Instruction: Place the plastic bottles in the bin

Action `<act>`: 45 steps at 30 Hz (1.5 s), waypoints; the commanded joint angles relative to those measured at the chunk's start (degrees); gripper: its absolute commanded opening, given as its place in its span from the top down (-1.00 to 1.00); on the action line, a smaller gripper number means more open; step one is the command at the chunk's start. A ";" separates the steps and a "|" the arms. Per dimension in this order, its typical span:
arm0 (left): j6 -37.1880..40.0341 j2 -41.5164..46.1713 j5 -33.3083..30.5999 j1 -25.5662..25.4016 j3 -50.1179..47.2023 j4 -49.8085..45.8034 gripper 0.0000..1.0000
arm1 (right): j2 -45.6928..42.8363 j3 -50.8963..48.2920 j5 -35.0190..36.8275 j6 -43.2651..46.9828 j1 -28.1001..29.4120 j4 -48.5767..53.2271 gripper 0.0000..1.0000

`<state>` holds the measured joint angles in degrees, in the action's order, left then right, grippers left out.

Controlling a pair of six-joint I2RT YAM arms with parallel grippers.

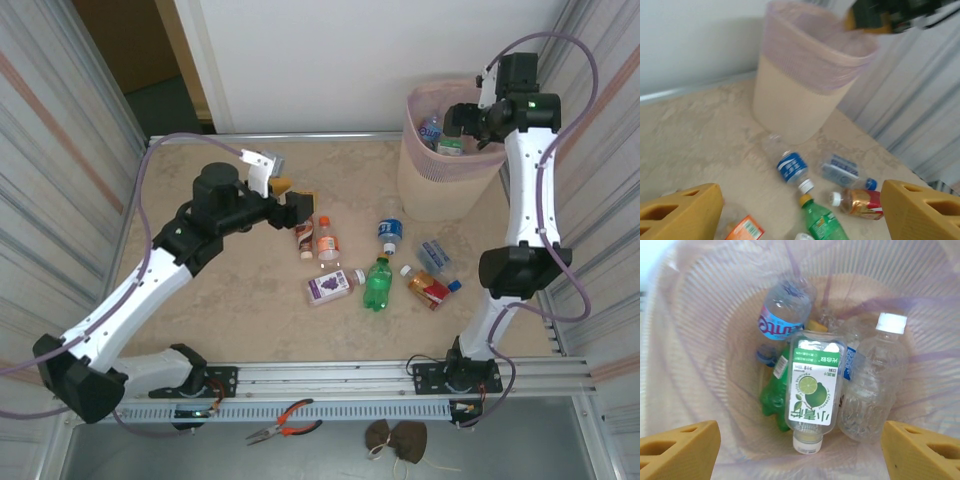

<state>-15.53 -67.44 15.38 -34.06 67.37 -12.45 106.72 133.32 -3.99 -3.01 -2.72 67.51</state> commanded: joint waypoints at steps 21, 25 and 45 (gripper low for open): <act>-19.07 -24.86 -12.26 -1.04 0.50 -18.60 -0.50 | -27.40 -28.64 0.83 -4.66 2.49 -12.67 -0.67; -19.27 -30.20 -12.43 -1.99 2.06 -20.42 -0.43 | -28.39 -30.10 0.52 -4.75 2.52 -12.64 -0.67; -19.02 -43.18 -13.08 -2.43 8.24 -21.68 -0.11 | -27.38 -29.34 0.25 -3.69 2.46 -11.53 -0.67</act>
<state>-34.74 -109.40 3.29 -36.40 73.97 -32.36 79.85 103.22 -3.88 -6.00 -0.34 55.70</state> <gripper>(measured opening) 0.561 0.834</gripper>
